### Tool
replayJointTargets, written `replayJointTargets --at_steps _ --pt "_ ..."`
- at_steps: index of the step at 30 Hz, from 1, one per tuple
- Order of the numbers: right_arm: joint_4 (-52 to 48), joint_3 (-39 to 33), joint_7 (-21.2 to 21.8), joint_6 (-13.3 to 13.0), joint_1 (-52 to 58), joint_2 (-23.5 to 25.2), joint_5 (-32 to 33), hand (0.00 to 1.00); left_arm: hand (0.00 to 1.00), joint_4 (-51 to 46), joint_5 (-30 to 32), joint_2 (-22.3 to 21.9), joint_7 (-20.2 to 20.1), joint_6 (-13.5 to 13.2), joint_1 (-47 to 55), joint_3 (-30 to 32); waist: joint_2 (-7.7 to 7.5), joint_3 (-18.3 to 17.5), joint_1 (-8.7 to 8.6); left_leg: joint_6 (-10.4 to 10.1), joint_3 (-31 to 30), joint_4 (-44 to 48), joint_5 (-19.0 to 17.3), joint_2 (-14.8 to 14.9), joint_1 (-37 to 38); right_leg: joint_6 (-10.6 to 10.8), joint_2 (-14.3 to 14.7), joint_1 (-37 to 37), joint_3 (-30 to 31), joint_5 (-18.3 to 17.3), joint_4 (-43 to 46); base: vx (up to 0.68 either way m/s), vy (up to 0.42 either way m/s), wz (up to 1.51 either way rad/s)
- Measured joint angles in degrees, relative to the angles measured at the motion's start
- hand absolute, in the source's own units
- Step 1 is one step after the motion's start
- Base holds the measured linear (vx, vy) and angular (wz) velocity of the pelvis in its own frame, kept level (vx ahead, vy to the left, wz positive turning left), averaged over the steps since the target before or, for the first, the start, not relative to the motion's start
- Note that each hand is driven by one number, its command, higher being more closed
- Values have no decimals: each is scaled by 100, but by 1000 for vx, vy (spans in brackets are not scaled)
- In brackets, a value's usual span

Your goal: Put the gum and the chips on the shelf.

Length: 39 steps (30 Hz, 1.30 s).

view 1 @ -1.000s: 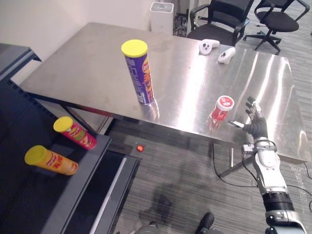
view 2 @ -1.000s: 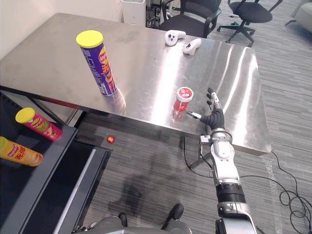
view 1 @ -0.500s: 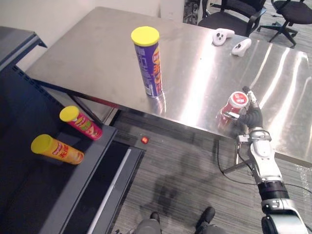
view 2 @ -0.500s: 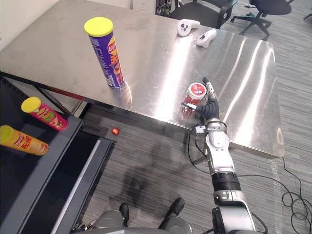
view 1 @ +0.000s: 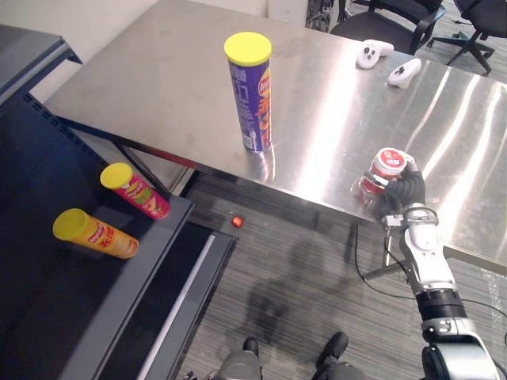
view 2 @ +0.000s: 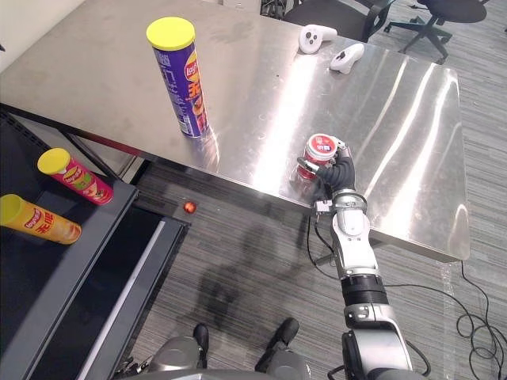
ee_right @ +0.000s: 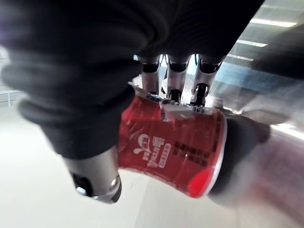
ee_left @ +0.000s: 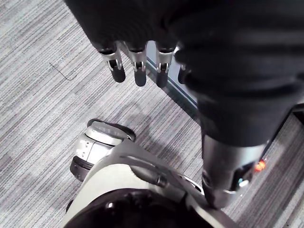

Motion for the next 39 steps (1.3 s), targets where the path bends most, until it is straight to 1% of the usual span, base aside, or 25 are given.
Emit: replayJointTargets --at_steps 6,12,16,20,23,25,28,29,34,36,37,39 --pt "0 0 1 18 0 0 -10 100 0 -1 14 0 0 2 0 7 -1 0 0 0 13 -2 0 1 22 0 0 13 11 0 0 0 0 0" --pt "-172 -25 6 117 84 2 -28 100 0 -5 28 -1 1 12 0 26 -8 -4 -5 0 29 -37 0 11 177 0 3 135 34 0 0 0 0 0" --pt "-921 -80 94 115 341 1 -23 100 0 -47 79 5 -1 25 1 96 -60 -33 -15 0 31 -44 0 11 219 0 -5 166 43 1 0 0 0 0" --pt "-1527 -112 239 112 706 1 -18 100 0 -46 256 3 0 112 2 201 -107 -88 -26 0 20 -41 0 10 347 1 -10 301 41 0 -1 0 0 0" --pt "-1978 -119 417 105 1075 10 7 100 0 -35 288 56 -1 130 6 216 -223 -192 -40 0 20 -34 0 -15 357 1 -13 309 45 0 0 0 0 0" --pt "-2189 -119 483 105 1228 70 15 100 0 20 292 56 -3 133 17 238 -251 -284 -61 0 27 -21 0 -16 348 1 -13 297 80 0 1 0 0 0" --pt "-2543 -119 628 99 1433 269 17 100 0 73 417 51 -1 135 70 266 -232 -442 -159 0 43 -7 0 -9 339 0 -6 274 132 -1 2 -20 -19 -5" --pt "-2651 -119 690 75 1549 272 17 100 0 80 478 44 -2 136 76 283 -223 -515 -161 0 65 -7 0 -2 312 0 1 223 166 -1 4 -39 -33 -12" --pt "-2847 -119 818 69 1972 418 22 100 0 184 558 28 -12 140 81 428 -192 -625 -218 -3 205 -16 -4 54 391 -1 65 200 320 -2 16 -59 -35 -16" --pt "-2892 -120 820 69 2172 417 22 100 0 201 695 28 -8 140 102 473 -167 -696 -292 -1 217 -46 -14 74 390 -1 88 204 338 -2 15 -85 -35 -8" --pt "-2961 -121 819 69 2297 417 22 100 0 240 731 28 -8 140 107 474 -129 -738 -315 14 235 -49 -49 90 400 0 109 198 372 -3 13 -74 -24 -10" --pt "-3043 -120 832 61 2492 419 27 100 0 282 737 26 -8 141 118 476 -88 -836 -315 18 338 -40 -83 143 407 1 136 145 483 2 12 -73 -31 -24"
